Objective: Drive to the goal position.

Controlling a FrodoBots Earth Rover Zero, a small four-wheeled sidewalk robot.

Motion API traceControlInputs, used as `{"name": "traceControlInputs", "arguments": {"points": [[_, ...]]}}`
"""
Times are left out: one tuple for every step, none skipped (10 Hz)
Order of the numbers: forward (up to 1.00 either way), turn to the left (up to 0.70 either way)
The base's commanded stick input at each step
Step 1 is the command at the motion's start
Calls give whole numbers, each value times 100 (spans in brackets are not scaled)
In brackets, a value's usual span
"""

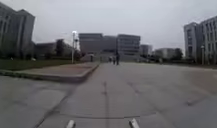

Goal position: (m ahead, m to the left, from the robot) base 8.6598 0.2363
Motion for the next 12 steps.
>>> {"name": "traceControlInputs", "arguments": {"points": [[70, -3], [70, -3], [70, -3], [70, -3], [70, -3], [70, -3], [70, -3], [70, -3], [70, -3], [70, -3], [70, -3], [70, -3]]}}
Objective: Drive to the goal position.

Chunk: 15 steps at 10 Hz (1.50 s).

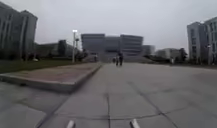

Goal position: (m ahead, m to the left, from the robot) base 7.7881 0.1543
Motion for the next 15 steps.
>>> {"name": "traceControlInputs", "arguments": {"points": [[70, -3], [70, -3], [70, -4], [70, -7], [70, -13], [70, -19], [70, -25], [70, -32], [70, -35], [70, -35], [70, -35], [70, -35], [70, -23], [70, -3], [70, -3]]}}
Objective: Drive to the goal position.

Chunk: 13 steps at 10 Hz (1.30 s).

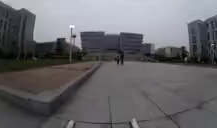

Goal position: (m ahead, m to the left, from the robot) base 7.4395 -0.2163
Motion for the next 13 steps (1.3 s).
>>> {"name": "traceControlInputs", "arguments": {"points": [[70, -3], [70, -3], [70, -3], [70, -3], [70, -3], [70, -3], [70, -3], [70, -3], [70, -3], [70, -3], [70, -3], [70, -3], [70, -3]]}}
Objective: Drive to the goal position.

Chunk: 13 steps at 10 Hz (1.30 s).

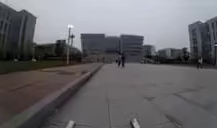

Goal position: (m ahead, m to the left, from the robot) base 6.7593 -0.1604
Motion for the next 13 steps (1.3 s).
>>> {"name": "traceControlInputs", "arguments": {"points": [[70, -3], [70, -3], [70, -3], [70, -3], [70, -3], [70, -3], [70, -3], [70, -3], [70, -3], [70, -2], [70, -2], [70, -2], [70, -2]]}}
